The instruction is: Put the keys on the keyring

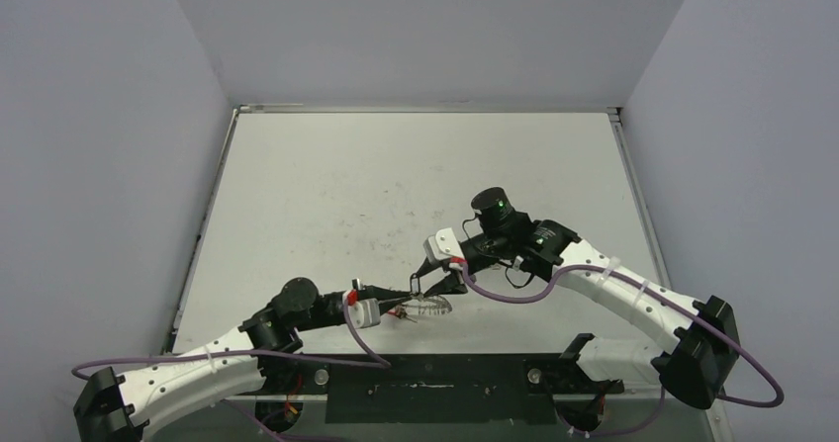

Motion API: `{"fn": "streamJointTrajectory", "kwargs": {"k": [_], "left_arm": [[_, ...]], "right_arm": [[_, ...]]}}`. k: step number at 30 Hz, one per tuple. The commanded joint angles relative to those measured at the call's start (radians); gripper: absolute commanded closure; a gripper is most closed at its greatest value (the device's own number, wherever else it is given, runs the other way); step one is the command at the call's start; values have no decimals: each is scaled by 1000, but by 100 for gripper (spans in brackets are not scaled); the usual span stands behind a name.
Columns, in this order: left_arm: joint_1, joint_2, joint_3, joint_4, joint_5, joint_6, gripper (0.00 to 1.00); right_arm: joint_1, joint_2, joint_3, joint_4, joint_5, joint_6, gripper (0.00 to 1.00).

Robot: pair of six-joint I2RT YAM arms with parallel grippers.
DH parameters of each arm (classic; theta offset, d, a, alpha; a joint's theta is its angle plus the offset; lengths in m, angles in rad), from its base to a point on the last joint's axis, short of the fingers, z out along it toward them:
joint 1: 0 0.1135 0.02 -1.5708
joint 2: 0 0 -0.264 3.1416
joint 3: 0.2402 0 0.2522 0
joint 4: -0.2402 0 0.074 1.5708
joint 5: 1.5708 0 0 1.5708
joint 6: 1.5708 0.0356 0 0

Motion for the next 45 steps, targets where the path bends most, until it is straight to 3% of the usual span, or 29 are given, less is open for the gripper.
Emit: {"fn": "streamJointTrajectory", "kwargs": {"k": [1,9,19,30,37,39,40,42,45], "left_arm": [[1,4,31,91,35,13,100],[0,12,33,101,39,11,100],[0,13,38,100,39,11,100],[1,8,35,100,39,11,100],[1,-7,37,80,-20,-5,99],[0,-20,46,50,-75,-18,78],[1,-27,50,33,-101,-24,74],[1,-47,57,3,-149,-27,66],[1,-76,65,-30,-211,-30,64]], "right_arm": [[19,11,19,47,-73,-85,60],[51,60,1,83,-49,-64,73],[64,80,-26,103,-20,-69,74],[63,105,-19,68,15,-73,100],[63,109,62,18,108,70,100],[64,104,93,-11,164,123,100],[64,102,106,-31,193,144,100],[65,102,136,-68,244,177,100],[69,112,182,-135,311,216,100]]}}
